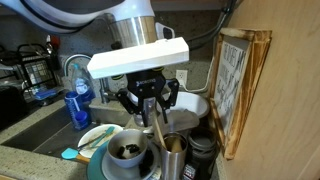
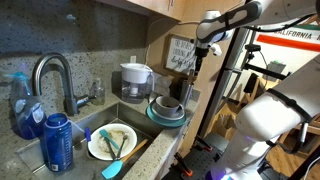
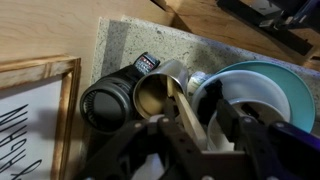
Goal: Remove the wooden spatula from the holder and place it inside the white bowl, stir the contents in the bowl using the spatula, place the spatula back in the holder
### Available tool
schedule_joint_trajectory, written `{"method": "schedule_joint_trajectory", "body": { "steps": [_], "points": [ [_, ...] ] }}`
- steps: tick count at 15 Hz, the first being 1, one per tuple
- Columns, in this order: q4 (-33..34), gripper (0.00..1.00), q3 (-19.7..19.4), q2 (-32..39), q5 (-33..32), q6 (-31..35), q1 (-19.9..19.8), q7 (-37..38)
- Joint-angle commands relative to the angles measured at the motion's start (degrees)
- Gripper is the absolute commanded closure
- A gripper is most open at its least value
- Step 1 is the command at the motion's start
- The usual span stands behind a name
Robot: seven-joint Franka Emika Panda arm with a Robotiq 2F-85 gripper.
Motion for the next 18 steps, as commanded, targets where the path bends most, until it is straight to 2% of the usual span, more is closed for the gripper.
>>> {"method": "schedule_joint_trajectory", "body": {
  "steps": [1, 4, 15, 16, 17, 18],
  "points": [
    [0.0, 0.20, 0.4, 0.1, -1.2, 0.8, -0.2, 1.8],
    [-0.2, 0.00, 0.5, 0.5, -1.0, 1.4, 0.0, 1.8],
    [0.5, 0.00, 0.9, 3.1, -0.7, 3.5, 0.7, 1.7],
    [0.5, 0.25, 1.0, 3.2, -0.7, 3.6, 0.8, 1.7],
    [0.6, 0.26, 1.1, 3.3, -0.8, 3.6, 0.8, 1.7],
    [0.6, 0.34, 1.2, 3.4, -0.8, 3.6, 0.9, 1.7]
  ]
}}
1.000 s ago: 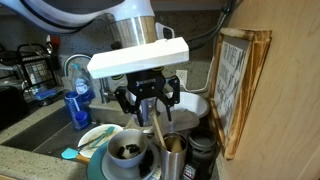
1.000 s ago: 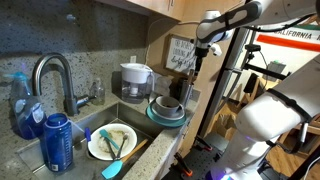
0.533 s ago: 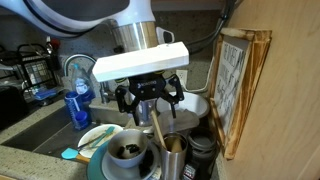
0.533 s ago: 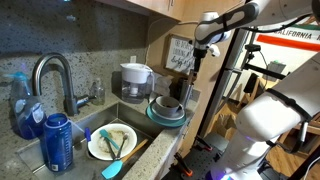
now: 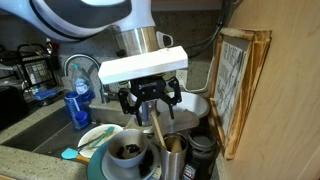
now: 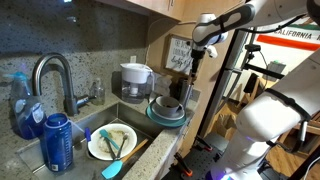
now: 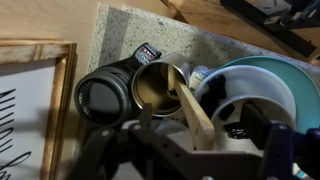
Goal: Remove the wooden spatula from the holder and place it inside the white bowl, stir the contents in the bowl using the spatula, place the spatula back in the holder
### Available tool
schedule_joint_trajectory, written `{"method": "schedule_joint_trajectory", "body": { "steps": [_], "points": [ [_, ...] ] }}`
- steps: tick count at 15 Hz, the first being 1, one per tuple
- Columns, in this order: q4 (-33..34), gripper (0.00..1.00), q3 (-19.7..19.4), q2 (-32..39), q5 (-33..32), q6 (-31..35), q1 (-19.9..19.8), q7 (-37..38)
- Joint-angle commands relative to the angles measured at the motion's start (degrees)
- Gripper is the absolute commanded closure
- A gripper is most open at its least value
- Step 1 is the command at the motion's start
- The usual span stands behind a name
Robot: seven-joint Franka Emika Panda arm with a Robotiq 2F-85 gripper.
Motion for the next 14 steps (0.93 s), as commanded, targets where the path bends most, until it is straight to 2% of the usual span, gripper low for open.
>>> {"method": "schedule_joint_trajectory", "body": {
  "steps": [1, 2, 8, 10, 12, 14],
  "points": [
    [0.5, 0.42, 0.8, 0.5, -0.8, 0.9, 0.0, 1.8],
    [0.4, 0.51, 0.9, 0.5, -0.9, 0.9, 0.0, 1.8],
    [0.1, 0.95, 1.1, 0.3, -0.9, 1.1, -0.1, 1.8],
    [0.1, 1.00, 1.0, 0.3, -0.9, 1.2, -0.2, 1.8],
    [0.0, 0.96, 1.0, 0.3, -1.0, 1.3, -0.2, 1.8],
    [0.1, 0.96, 1.0, 0.3, -1.1, 1.3, -0.3, 1.8]
  ]
}}
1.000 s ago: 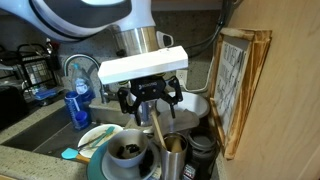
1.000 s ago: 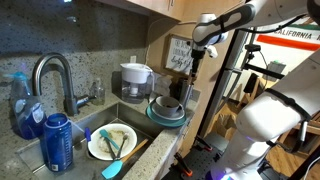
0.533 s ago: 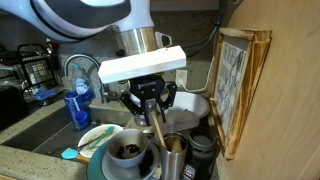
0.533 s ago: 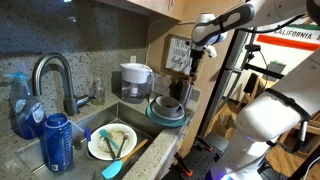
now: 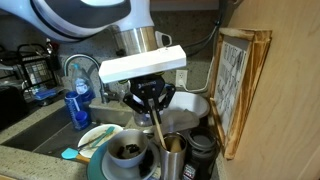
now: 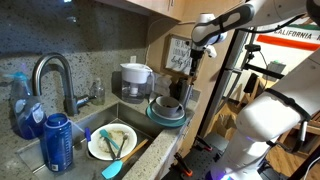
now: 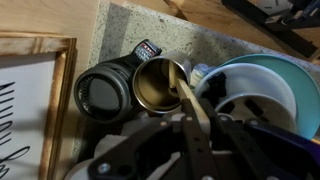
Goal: Remove the wooden spatula from the holder and place it inside the white bowl, stir the contents in the bowl using the spatula, place the spatula back in the holder
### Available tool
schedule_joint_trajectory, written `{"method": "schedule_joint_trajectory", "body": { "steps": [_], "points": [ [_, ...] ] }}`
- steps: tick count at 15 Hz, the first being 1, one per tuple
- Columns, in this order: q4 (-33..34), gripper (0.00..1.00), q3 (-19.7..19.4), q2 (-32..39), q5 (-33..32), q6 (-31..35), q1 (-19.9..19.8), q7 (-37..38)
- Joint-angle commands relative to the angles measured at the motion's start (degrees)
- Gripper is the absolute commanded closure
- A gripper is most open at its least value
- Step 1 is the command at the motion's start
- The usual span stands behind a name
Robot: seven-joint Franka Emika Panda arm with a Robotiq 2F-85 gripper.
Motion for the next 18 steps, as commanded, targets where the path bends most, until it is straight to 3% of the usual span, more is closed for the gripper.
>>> {"method": "schedule_joint_trajectory", "body": {
  "steps": [1, 18],
  "points": [
    [0.2, 0.96, 0.3, 0.2, -1.1, 1.0, -0.3, 1.8],
    [7.0, 0.96, 1.6, 0.4, -1.7, -5.5, 0.0, 1.6]
  ]
}}
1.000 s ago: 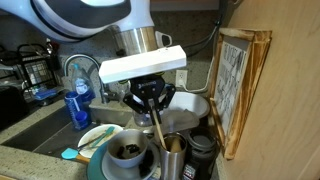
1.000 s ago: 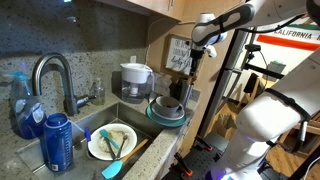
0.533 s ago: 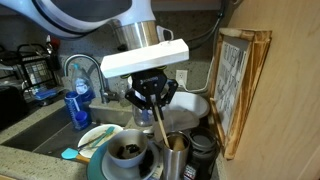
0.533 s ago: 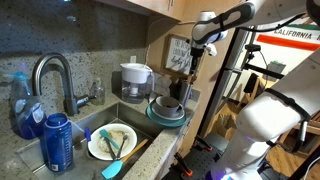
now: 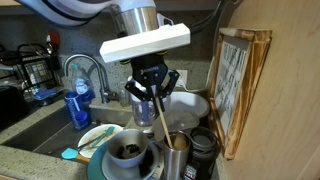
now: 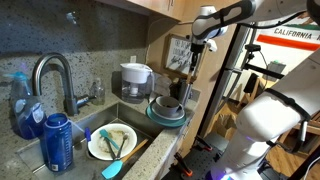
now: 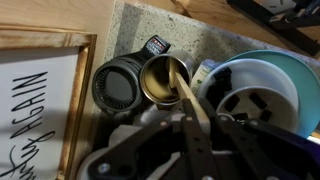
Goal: Remove the wooden spatula from the holder and place it inside the white bowl, stir the contents in the bowl using the spatula, place the spatula back in the holder
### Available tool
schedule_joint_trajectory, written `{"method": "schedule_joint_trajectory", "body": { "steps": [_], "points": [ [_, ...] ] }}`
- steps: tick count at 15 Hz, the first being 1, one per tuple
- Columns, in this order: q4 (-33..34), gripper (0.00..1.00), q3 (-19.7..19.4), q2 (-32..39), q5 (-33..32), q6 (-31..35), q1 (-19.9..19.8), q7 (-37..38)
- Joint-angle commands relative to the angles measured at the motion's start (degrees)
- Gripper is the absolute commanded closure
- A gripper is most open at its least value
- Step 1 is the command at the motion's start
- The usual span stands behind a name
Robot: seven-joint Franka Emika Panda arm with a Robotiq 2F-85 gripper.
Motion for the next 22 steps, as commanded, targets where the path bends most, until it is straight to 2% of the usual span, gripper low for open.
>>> {"method": "schedule_joint_trajectory", "body": {
  "steps": [1, 8, 22],
  "points": [
    [3.0, 0.96, 0.8, 0.5, -1.8, -2.4, 0.0, 1.7],
    [8.0, 0.96, 2.0, 1.4, -2.0, -7.1, 0.6, 1.4],
    [22.9, 0.96, 4.8, 6.0, -3.8, -20.8, 3.4, 0.4]
  ]
}}
